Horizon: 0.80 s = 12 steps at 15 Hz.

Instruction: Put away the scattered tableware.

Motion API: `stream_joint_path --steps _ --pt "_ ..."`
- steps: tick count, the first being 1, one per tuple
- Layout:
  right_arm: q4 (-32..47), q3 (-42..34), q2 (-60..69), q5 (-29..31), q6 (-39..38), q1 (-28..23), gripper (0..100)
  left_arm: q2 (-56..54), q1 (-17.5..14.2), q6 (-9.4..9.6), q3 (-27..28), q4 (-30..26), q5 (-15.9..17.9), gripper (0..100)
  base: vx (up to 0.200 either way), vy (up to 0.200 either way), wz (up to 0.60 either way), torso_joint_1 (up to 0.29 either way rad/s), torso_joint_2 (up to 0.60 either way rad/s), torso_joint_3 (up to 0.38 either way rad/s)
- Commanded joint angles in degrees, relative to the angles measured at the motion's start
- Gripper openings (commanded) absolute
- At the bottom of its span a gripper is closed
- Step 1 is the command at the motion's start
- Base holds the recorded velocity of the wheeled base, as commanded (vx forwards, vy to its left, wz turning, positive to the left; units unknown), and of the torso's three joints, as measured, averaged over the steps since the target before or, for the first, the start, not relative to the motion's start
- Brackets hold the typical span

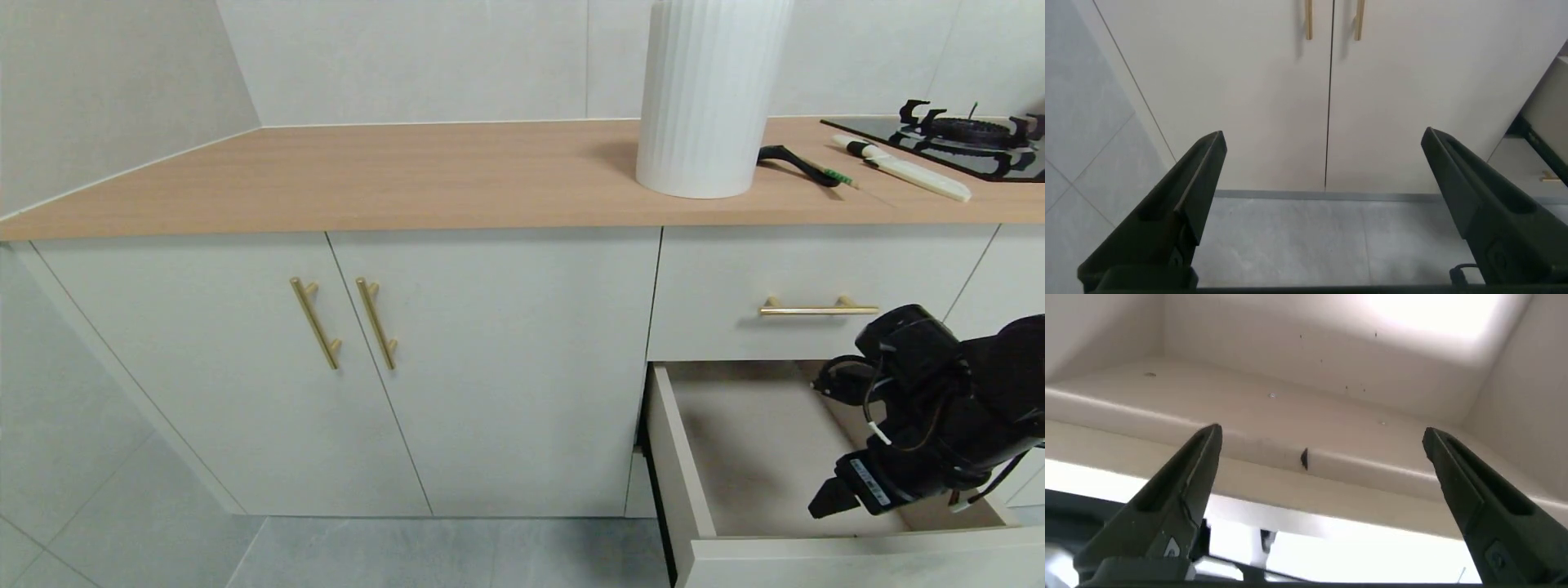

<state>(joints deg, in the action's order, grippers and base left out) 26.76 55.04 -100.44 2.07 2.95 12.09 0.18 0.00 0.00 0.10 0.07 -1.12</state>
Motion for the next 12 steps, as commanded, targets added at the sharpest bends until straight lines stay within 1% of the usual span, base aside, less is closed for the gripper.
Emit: stream_joint_path --steps 1,2,3,6,8,12 --pt "2.5 -0.5 0.5 0.1 0.2 2.1 100 0.0 0.0 0.00 0.0 0.0 0.0 100 0.000 0.000 0.00 0.000 0.00 0.000" --pt "5.7 -1.5 0.4 0.4 0.7 3.2 100 0.0 0.0 0.00 0.0 0.0 0.0 100 0.000 0.000 0.00 0.000 0.00 0.000" --pt "7.1 -1.9 0.3 0.4 1.4 3.4 100 0.0 0.0 0.00 0.0 0.0 0.0 100 0.000 0.000 0.00 0.000 0.00 0.000" --pt "7.5 -3.9 0.0 0.5 2.1 5.0 100 0.0 0.0 0.00 0.0 0.0 0.0 100 0.000 0.000 0.00 0.000 0.00 0.000" --pt "8.8 -5.9 0.2 1.4 4.4 5.8 100 0.0 0.0 0.00 0.0 0.0 0.0 100 0.000 0.000 0.00 0.000 0.00 0.000" --pt "8.6 -4.9 0.6 2.4 4.3 5.7 100 0.0 0.0 0.00 0.0 0.0 0.0 100 0.000 0.000 0.00 0.000 0.00 0.000"
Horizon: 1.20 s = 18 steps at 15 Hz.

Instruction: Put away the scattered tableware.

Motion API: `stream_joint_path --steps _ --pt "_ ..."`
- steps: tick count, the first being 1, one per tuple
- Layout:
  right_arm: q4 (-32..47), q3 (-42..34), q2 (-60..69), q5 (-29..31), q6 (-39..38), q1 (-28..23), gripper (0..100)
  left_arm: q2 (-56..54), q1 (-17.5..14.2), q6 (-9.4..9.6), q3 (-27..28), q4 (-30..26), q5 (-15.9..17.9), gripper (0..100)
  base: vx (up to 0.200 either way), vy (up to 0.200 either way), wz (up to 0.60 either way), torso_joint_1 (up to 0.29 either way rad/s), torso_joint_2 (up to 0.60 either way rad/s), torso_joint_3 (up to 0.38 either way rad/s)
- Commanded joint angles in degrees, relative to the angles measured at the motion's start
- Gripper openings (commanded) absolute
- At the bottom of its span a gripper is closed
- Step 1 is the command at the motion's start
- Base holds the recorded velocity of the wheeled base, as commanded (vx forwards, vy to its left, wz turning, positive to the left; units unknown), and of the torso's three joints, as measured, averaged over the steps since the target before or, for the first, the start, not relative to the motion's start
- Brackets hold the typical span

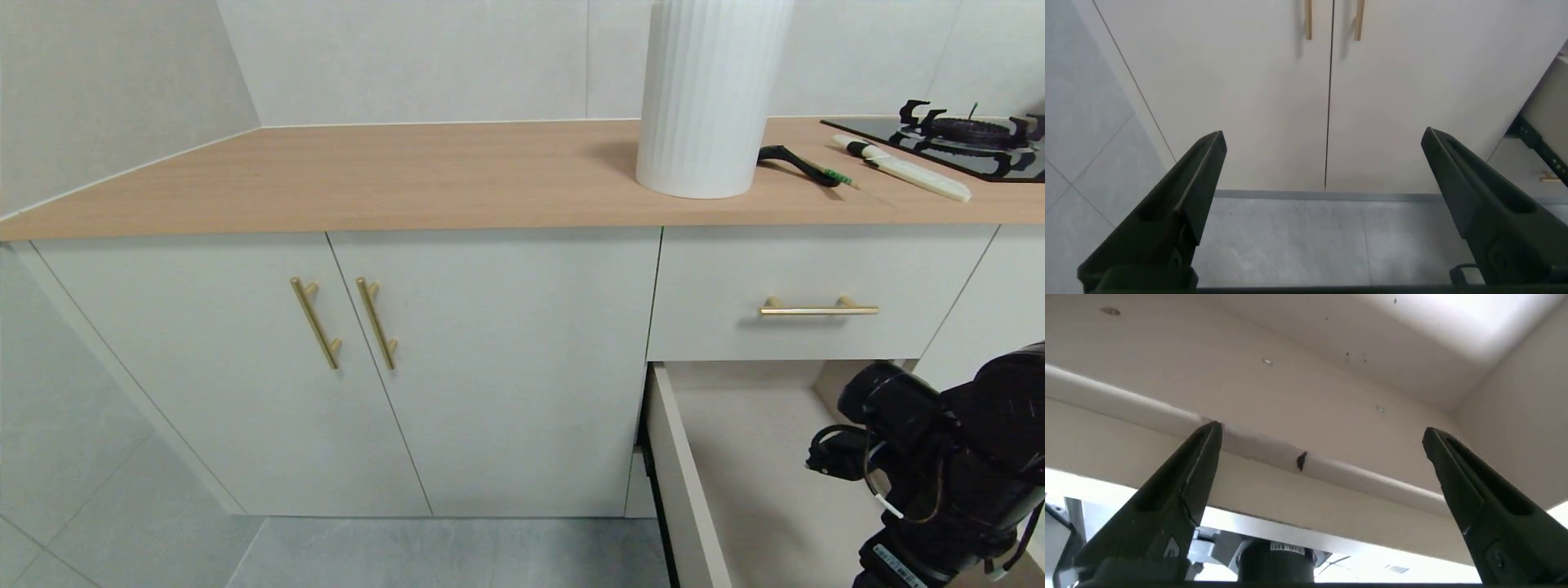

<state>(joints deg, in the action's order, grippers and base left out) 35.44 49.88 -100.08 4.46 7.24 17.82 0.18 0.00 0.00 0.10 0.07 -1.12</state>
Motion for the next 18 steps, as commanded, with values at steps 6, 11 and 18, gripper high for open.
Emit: stream_joint_path --steps 6,11,18 --pt "-3.9 4.4 17.7 -0.8 -6.0 -2.7 100 0.0 0.0 0.00 0.0 0.0 0.0 100 0.000 0.000 0.00 0.000 0.00 0.000" --pt "-14.4 4.1 27.9 -1.6 -8.1 -4.2 100 0.0 0.0 0.00 0.0 0.0 0.0 100 0.000 0.000 0.00 0.000 0.00 0.000" --pt "-22.2 0.8 29.1 -1.5 -7.8 -4.3 100 0.0 0.0 0.00 0.0 0.0 0.0 100 0.000 0.000 0.00 0.000 0.00 0.000"
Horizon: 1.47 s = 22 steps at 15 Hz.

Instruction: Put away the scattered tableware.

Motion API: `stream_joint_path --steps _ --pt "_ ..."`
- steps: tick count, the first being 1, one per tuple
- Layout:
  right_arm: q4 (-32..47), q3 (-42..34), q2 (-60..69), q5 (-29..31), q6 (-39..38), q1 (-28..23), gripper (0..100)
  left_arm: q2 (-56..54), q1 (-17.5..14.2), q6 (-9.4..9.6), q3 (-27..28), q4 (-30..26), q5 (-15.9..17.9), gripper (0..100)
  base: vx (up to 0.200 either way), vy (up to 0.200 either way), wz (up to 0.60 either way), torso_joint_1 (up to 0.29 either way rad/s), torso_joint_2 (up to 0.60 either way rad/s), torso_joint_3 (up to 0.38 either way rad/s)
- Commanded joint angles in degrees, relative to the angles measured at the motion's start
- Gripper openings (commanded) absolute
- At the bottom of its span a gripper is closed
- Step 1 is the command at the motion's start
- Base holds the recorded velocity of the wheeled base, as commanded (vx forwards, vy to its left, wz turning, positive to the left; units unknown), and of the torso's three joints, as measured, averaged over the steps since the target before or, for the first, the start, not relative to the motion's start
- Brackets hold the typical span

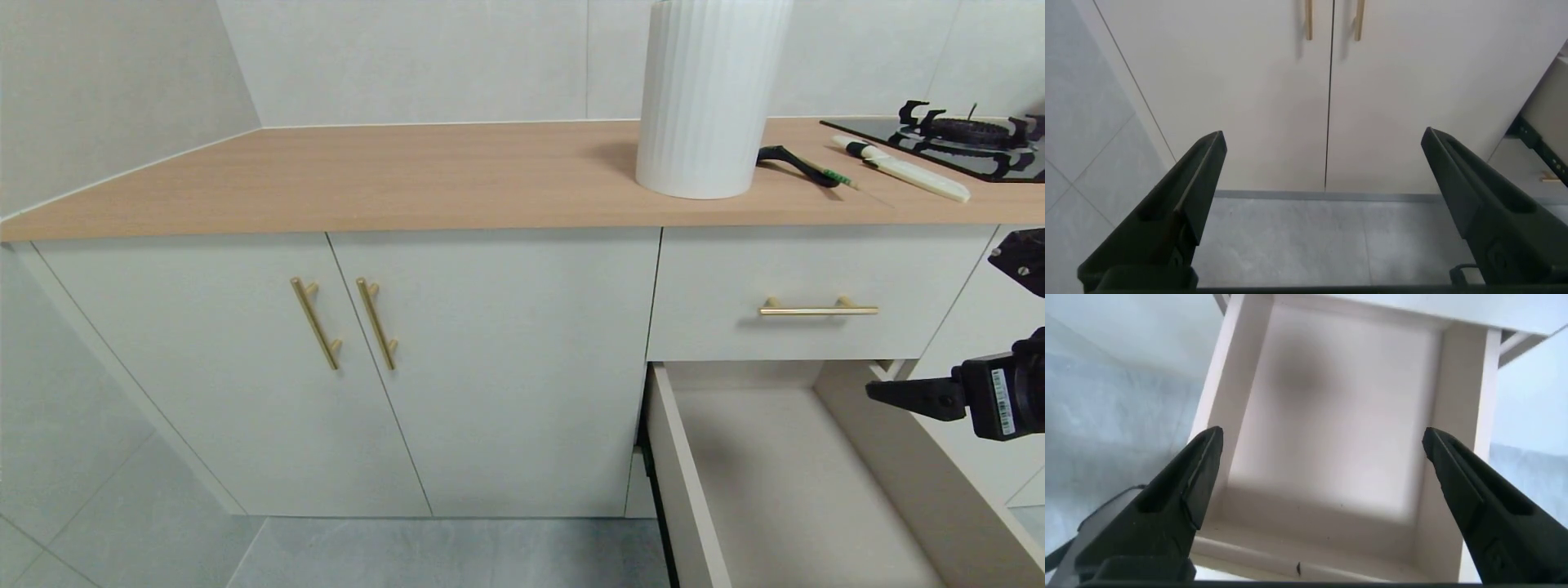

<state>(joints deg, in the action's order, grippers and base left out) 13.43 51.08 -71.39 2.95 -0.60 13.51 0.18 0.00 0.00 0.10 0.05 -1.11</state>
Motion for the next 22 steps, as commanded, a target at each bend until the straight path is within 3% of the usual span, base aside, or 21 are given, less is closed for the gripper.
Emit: stream_joint_path --steps 1,9,15,18,20,22 --pt "-0.2 -0.6 0.3 0.0 0.2 0.0 100 0.0 0.0 0.00 0.0 0.0 0.0 100 0.000 0.000 0.00 0.000 0.00 0.000" --pt "-0.2 -0.6 0.5 0.1 0.2 0.0 100 0.0 0.0 0.00 0.0 0.0 0.0 100 0.000 0.000 0.00 0.025 -0.10 -0.100" --pt "-0.6 -0.6 0.0 0.1 0.2 -0.9 100 0.0 0.0 0.00 0.0 0.0 0.0 100 0.000 0.000 0.00 0.133 -0.49 -0.314" --pt "-4.6 0.0 -0.9 -0.1 0.2 -2.6 100 0.0 0.0 0.00 0.0 0.0 0.0 100 0.000 0.000 0.00 0.167 -0.47 -0.308" --pt "-4.8 6.2 -4.8 0.3 -0.7 -2.8 100 0.0 0.0 0.00 0.0 0.0 0.0 100 0.000 0.000 0.00 0.181 -0.47 -0.288" --pt "0.9 17.0 -12.6 1.3 -4.7 -2.7 100 0.0 0.0 0.00 0.0 0.0 0.0 100 0.000 0.000 0.00 0.195 -0.49 -0.295"
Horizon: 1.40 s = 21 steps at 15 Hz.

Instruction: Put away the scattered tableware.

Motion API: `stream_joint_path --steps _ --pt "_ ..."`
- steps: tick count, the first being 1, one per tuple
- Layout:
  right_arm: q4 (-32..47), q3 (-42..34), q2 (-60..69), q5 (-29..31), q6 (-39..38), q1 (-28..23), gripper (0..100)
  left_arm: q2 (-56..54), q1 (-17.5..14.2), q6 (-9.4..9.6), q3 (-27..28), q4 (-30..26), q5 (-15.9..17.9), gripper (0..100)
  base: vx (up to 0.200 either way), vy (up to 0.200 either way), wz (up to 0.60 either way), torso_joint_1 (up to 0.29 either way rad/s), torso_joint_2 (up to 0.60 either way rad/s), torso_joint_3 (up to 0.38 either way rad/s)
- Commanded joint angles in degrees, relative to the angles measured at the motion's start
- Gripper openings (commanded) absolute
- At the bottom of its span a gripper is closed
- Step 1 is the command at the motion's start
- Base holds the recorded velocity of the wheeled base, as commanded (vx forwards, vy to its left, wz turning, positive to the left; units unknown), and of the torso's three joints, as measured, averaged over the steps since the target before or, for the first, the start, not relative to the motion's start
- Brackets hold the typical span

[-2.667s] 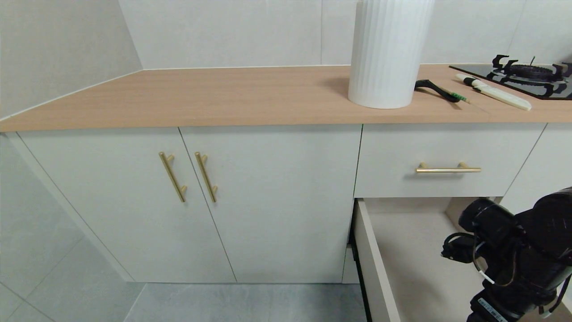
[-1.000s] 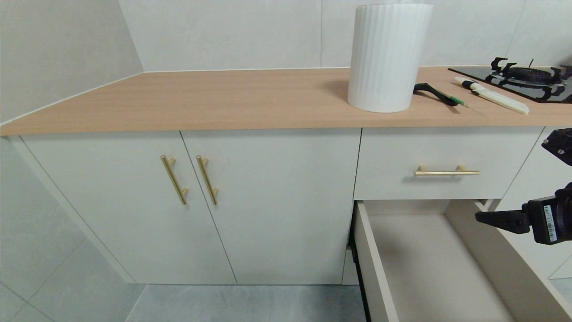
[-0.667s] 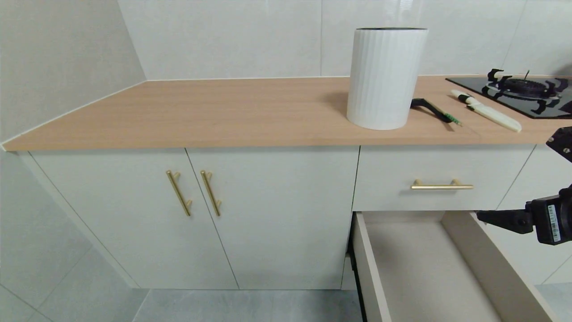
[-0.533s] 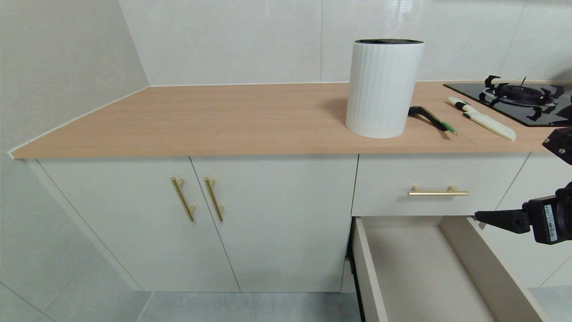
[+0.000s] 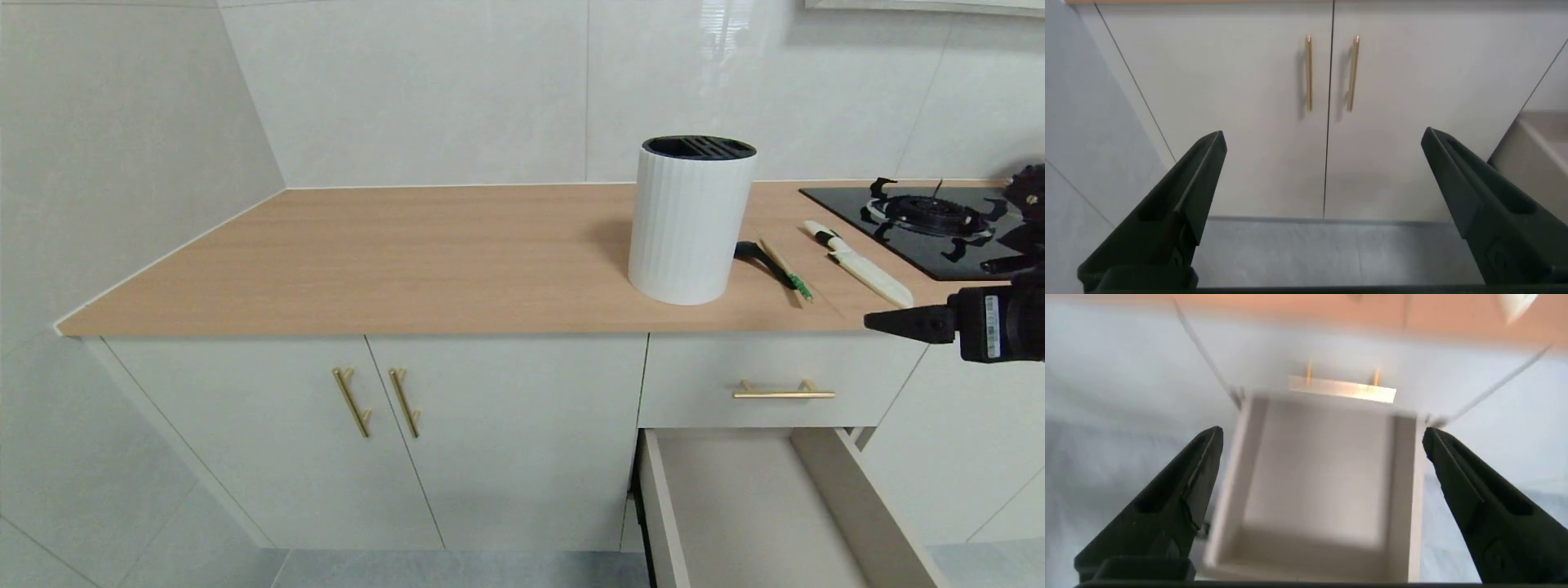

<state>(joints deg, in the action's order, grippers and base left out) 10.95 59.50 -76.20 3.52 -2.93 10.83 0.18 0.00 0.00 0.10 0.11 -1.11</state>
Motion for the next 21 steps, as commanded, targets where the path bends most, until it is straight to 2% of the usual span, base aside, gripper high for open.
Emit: stream_joint_path --steps 1,2,3,5,6,8,17,21 --pt "8.3 15.7 -12.5 2.0 -4.1 0.0 100 0.0 0.0 0.00 0.0 0.0 0.0 100 0.000 0.000 0.00 0.119 -0.28 -0.159" --pt "12.0 21.2 -15.9 3.2 -5.6 0.0 100 0.0 0.0 0.00 0.0 0.0 0.0 100 0.000 0.000 0.00 0.071 -0.15 -0.090" --pt "17.4 29.8 -21.6 4.8 -9.2 0.2 100 0.0 0.0 0.00 0.0 0.0 0.0 100 0.000 0.000 0.00 0.036 -0.09 -0.061" --pt "21.7 38.1 -29.5 8.9 -14.3 0.3 100 0.0 0.0 0.00 0.0 0.0 0.0 100 0.000 0.000 0.00 0.000 0.00 0.000" --pt "21.7 39.5 -32.5 11.4 -14.8 0.3 100 0.0 0.0 0.00 0.0 0.0 0.0 100 0.000 0.000 0.00 0.000 0.00 0.000" --pt "21.4 40.8 -36.3 16.4 -14.9 0.3 100 0.0 0.0 0.00 0.0 0.0 0.0 100 0.000 0.000 0.00 0.000 0.00 0.000" --pt "14.5 40.6 -40.8 16.8 -14.9 -1.3 100 0.0 0.0 0.00 0.0 0.0 0.0 100 0.000 0.000 0.00 0.000 0.00 0.000" --pt "14.0 40.7 -42.2 16.7 -14.9 -1.8 100 0.0 0.0 0.00 0.0 0.0 0.0 100 0.000 0.000 0.00 0.000 0.00 0.000"
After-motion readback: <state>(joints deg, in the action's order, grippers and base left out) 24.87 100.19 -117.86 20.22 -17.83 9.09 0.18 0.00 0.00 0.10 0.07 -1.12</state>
